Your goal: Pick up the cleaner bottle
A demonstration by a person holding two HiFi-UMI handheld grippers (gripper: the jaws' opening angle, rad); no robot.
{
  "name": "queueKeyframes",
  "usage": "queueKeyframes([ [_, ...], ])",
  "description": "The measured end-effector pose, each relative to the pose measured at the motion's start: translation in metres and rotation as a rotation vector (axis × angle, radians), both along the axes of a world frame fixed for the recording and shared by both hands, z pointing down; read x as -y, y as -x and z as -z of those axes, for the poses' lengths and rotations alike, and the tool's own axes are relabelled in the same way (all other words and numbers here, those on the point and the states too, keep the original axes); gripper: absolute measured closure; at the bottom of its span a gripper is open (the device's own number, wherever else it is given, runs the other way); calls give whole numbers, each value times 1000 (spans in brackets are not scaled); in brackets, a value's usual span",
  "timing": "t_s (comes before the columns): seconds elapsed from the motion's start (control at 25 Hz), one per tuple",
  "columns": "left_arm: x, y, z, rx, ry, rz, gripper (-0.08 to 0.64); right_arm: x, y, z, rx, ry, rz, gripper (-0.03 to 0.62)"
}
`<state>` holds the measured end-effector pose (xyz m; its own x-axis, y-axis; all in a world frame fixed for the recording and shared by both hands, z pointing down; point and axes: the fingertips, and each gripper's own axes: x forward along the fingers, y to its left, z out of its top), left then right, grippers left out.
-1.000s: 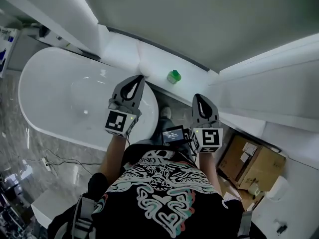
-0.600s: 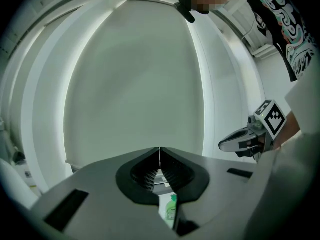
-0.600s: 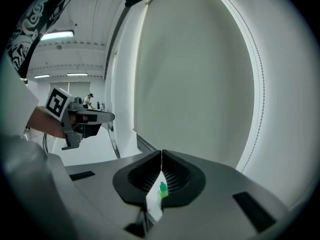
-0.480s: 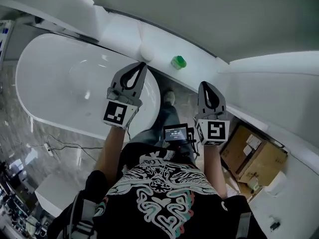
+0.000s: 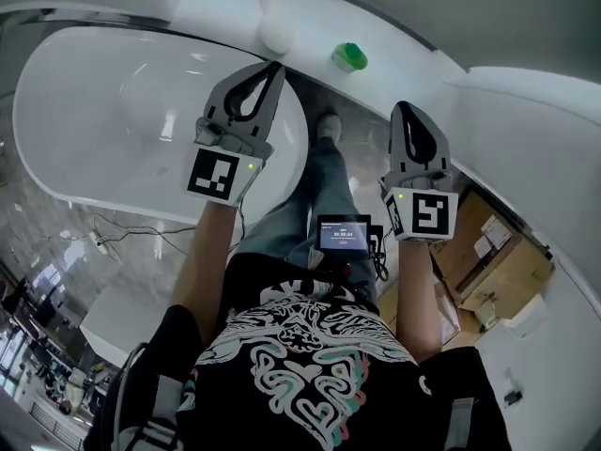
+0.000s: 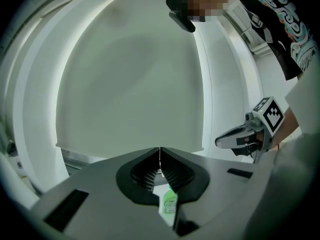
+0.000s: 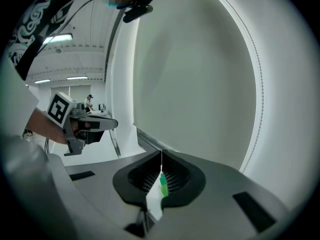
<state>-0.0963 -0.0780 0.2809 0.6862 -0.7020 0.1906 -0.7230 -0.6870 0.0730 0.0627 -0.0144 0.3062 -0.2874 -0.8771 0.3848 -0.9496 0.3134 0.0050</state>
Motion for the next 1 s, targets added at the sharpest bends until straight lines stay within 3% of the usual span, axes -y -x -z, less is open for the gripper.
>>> queueKeyframes([
  [0.28, 3, -7, -47, 14, 26, -12, 542, 5, -6, -40, -9, 12, -3, 563],
  [0.48, 0, -10, -75, 18, 43, -32, 543, 6, -3, -62, 33, 18, -17, 564],
  [1.0, 3, -17, -131, 49, 42, -73, 543, 5, 2, -120, 9, 57, 1, 563],
])
